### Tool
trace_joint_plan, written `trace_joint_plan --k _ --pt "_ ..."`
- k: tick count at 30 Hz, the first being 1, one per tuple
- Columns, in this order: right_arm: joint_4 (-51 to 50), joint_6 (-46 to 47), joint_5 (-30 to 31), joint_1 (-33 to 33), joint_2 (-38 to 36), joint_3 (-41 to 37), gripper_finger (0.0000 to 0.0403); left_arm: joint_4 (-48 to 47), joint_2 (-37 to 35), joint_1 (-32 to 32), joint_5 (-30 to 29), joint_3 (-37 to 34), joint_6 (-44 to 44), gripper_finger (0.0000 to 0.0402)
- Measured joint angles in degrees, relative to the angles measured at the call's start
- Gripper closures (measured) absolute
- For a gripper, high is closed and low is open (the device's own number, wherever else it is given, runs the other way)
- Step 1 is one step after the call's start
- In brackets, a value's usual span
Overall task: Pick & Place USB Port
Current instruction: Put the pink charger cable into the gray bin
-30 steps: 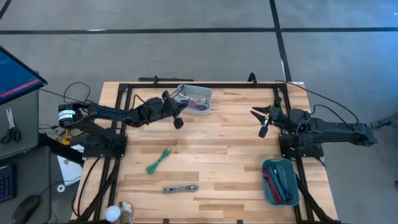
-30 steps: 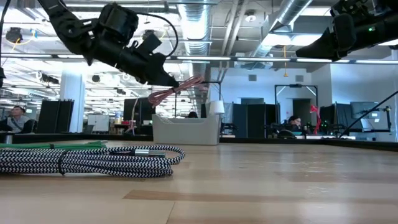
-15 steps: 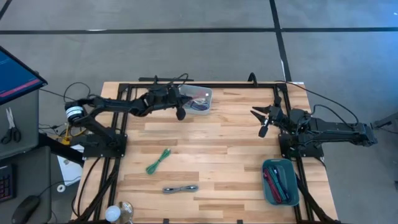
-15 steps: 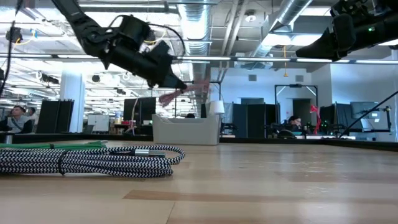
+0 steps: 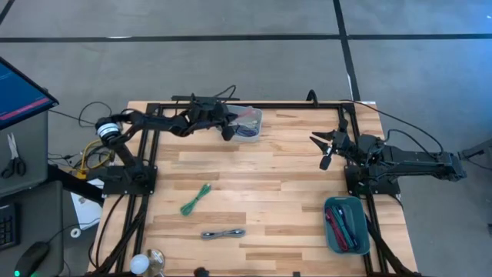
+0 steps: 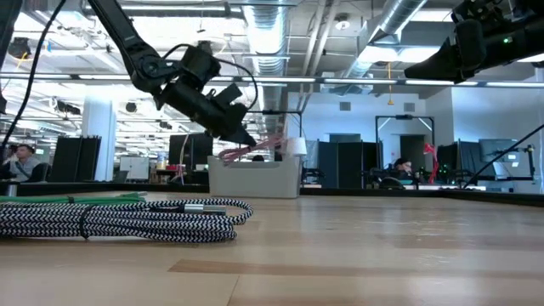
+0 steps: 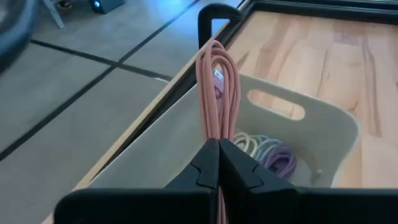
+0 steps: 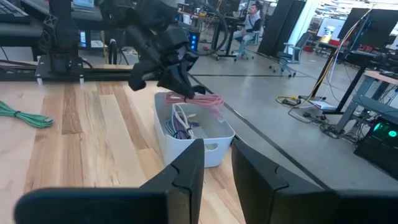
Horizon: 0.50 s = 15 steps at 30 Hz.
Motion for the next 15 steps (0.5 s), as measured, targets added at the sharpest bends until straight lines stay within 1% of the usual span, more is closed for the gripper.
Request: trace_joint_plan --k 11,15 --pt "0.02 -0.88 0.02 0.0 0.0 0.0 0.0328 -0.83 1.28 0.23 0.81 -0.02 -0.23 0.0399" --pt "0.02 -0.9 0.02 0.0 0.0 0.0 0.0328 -0.82 1.27 0.23 0.82 -0.02 -1.71 0.0395"
